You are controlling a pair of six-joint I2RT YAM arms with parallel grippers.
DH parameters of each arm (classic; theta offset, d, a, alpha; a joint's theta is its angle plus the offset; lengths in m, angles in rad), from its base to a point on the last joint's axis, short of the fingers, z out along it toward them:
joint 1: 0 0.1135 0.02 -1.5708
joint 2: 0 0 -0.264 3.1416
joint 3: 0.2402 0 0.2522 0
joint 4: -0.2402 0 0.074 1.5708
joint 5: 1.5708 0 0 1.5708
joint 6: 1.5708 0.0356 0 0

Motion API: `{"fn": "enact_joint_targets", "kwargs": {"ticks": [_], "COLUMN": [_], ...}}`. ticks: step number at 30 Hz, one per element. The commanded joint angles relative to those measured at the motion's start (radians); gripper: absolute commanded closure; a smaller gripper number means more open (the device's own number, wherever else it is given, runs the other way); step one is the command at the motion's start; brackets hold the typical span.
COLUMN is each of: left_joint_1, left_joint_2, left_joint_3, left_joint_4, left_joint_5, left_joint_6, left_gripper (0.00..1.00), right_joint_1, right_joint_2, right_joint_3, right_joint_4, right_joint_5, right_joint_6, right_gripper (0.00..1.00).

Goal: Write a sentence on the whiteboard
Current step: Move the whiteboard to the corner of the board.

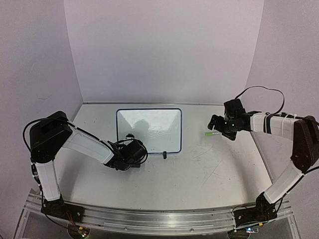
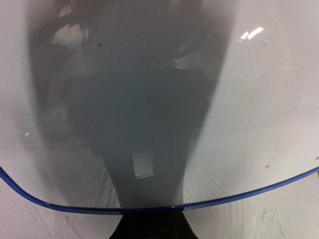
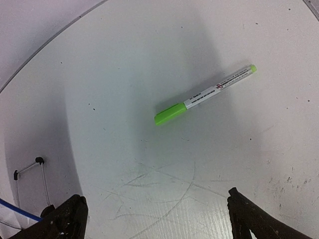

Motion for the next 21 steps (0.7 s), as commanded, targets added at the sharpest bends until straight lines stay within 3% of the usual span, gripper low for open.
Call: {"fn": "enact_joint_targets", "kwargs": {"ticks": [1, 15, 21], "left_joint_1": [-0.060, -0.163, -0.211], "left_joint_2": [0.034, 0.037, 0.078], "left_joint_3": [-0.003, 0.022, 0.093], "left_joint_4": [-0.040, -0.073, -0.148], "left_joint_5": [0.042, 0.001, -0.022], "left_joint_6": [-0.043, -0.155, -0.177], "left_gripper": [1.00, 1.00, 1.00], "right_joint_1": [-0.007, -0.026, -0.079], "right_joint_2": [0.029, 0.071, 0.100], "right_joint_3": [0.024, 0.055, 0.054], "right_joint_4": [0.018, 0.033, 0.029], "right_joint_5": [0.018, 0.069, 0.084], "right_joint_6": [0.037, 0.140, 0.291], "right_gripper": [0.02, 0.02, 0.02]}}
